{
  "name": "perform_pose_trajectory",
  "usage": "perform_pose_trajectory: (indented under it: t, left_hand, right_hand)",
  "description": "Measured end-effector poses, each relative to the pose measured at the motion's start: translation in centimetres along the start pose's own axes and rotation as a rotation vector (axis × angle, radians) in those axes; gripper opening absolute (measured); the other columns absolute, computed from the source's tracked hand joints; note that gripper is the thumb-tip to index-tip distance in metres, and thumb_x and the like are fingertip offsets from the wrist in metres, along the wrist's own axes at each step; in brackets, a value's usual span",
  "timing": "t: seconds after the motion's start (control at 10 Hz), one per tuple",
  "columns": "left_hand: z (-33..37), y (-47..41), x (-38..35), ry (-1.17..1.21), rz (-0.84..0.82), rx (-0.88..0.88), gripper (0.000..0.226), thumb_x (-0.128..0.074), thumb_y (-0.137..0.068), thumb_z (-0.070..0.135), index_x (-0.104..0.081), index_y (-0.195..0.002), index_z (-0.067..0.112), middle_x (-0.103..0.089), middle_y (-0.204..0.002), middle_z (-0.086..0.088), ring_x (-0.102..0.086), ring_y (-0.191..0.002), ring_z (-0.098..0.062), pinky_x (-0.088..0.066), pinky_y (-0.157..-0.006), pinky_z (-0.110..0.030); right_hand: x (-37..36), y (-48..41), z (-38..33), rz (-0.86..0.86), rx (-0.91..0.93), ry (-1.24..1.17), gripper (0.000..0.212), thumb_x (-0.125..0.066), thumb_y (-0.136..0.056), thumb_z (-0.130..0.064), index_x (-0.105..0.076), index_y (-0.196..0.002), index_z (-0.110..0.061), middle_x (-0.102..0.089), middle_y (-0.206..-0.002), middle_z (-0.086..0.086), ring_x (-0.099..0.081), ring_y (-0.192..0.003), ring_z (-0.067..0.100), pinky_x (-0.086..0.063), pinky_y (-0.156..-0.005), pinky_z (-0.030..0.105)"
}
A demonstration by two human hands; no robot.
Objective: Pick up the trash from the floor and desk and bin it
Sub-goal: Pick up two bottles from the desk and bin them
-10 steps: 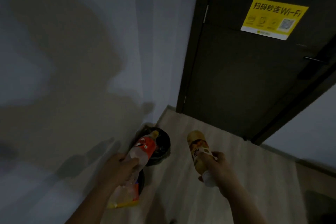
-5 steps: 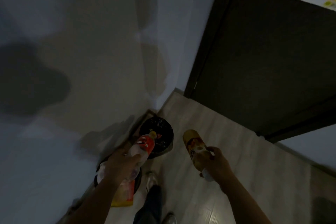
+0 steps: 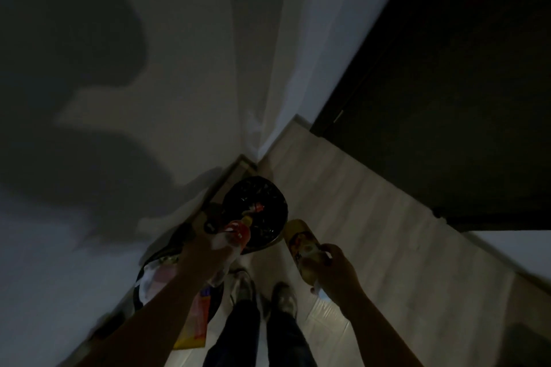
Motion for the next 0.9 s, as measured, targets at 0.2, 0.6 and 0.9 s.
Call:
perform_pose_trajectory:
  t: [0.2, 0.6, 0.9]
  left_hand:
    - [-0.4, -6.8, -4.4, -0.052, -0.016, 0.043, 0.057, -0.07, -0.076, 0.05, -0.061, -0.117, 0.012, -0.066, -0.113, -0.011, -0.062, -0.101, -0.03, -0.052, -0.086, -0.035]
    - [-0.2, -19.0, -11.3, -0.183, 0.058, 0.119, 0.071, -0.065, -0.08, 0.053, -0.046, -0.132, 0.008, -0.054, -0.127, -0.016, -0.055, -0.114, -0.031, -0.05, -0.09, -0.04]
    - [-2.6, -23.4, -14.8, -0.224, 0.054, 0.095, 0.068, -0.059, -0.082, 0.054, -0.046, -0.133, 0.012, -0.049, -0.13, -0.016, -0.052, -0.116, -0.033, -0.046, -0.091, -0.038]
  right_hand:
    - [-2.6, -7.3, 0.4, -0.085, -0.016, 0.057, 0.056, -0.069, -0.08, -0.023, -0.045, -0.13, -0.02, -0.054, -0.099, -0.002, -0.061, -0.096, 0.026, -0.055, -0.085, 0.049]
    - [-6.8, -22.8, 2.0, -0.103, 0.01, 0.222, 0.06, -0.069, -0.082, -0.026, -0.041, -0.134, -0.016, -0.053, -0.111, 0.005, -0.061, -0.099, 0.028, -0.055, -0.084, 0.049]
    - [-10.5, -29.3, 2.7, -0.155, 0.045, 0.355, 0.056, -0.068, -0.083, -0.021, -0.04, -0.131, -0.011, -0.054, -0.104, 0.007, -0.063, -0.095, 0.031, -0.055, -0.083, 0.042]
Point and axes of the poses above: each hand's wrist, its own y-axis away from the middle knuckle, its own x-axis out of the back of the hand, z = x × y, the point moved 5 cm from there along -y, towards the middle knuckle
